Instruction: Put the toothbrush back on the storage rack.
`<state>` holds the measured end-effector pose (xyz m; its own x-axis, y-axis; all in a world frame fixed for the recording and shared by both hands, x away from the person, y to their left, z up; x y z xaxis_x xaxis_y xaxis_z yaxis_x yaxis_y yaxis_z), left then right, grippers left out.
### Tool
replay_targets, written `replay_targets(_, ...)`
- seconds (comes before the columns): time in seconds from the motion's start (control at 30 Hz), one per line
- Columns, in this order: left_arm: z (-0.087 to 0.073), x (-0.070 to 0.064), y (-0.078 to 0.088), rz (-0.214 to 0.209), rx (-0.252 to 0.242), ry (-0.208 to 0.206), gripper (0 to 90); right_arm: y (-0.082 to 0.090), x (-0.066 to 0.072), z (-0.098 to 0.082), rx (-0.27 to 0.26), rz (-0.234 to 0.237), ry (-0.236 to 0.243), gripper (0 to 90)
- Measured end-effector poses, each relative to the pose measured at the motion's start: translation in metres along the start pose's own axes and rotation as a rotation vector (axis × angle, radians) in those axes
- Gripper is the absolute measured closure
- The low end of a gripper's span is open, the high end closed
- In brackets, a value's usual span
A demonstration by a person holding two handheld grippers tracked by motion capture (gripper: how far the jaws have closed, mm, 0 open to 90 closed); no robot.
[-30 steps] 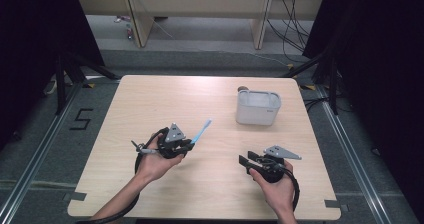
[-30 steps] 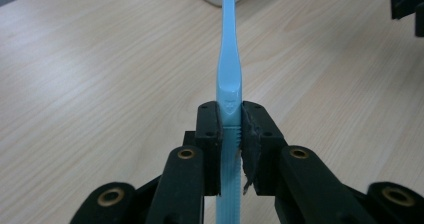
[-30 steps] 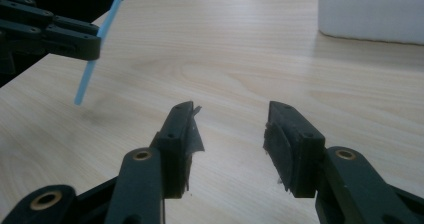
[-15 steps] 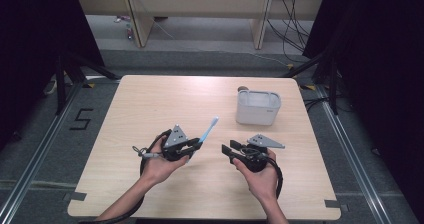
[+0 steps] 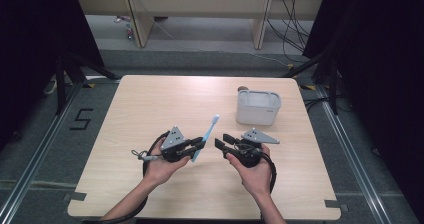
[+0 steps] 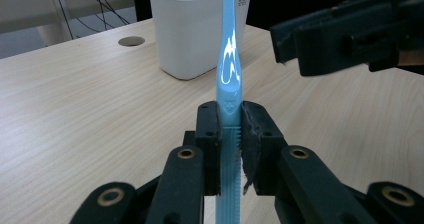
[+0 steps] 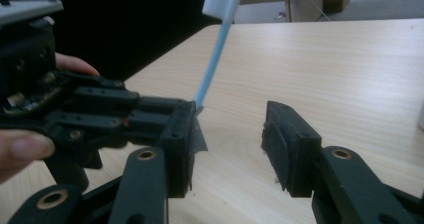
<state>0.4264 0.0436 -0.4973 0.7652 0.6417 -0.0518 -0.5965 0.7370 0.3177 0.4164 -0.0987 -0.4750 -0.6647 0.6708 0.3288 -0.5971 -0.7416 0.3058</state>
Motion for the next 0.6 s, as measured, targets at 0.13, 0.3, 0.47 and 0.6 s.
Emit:
replay_targets(0.13, 0.003, -0.004, -0.001, -0.011, -0.033, -0.015, 78.2, -0.004, 0.003, 0.008, -0.013, -0.004, 0.032, 59.6)
replay_targets(0.3, 0.007, -0.006, 0.0, -0.015, -0.038, -0.013, 78.2, -0.01, 0.01, 0.016, -0.026, 0.021, 0.03, 62.8)
replay_targets(0.47, 0.011, -0.01, 0.0, -0.021, -0.058, -0.017, 78.2, -0.011, 0.012, 0.021, -0.041, 0.016, 0.004, 67.4)
replay_targets(0.6, 0.015, -0.013, -0.001, -0.034, -0.082, -0.016, 78.2, -0.013, 0.012, 0.023, -0.053, 0.014, 0.007, 71.0)
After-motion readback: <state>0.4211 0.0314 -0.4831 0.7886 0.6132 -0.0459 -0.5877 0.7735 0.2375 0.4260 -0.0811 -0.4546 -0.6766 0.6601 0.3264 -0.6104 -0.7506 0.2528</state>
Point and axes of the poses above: each handheld gripper's, and its own axes: y roughly backward along the jaws, z roughly out of its top, x roughly to its left, the point moved 7 cm from there along -y, roughly forward along the jaws, and after that the axes turned 3 degrees about z, right-handed, at the moved point
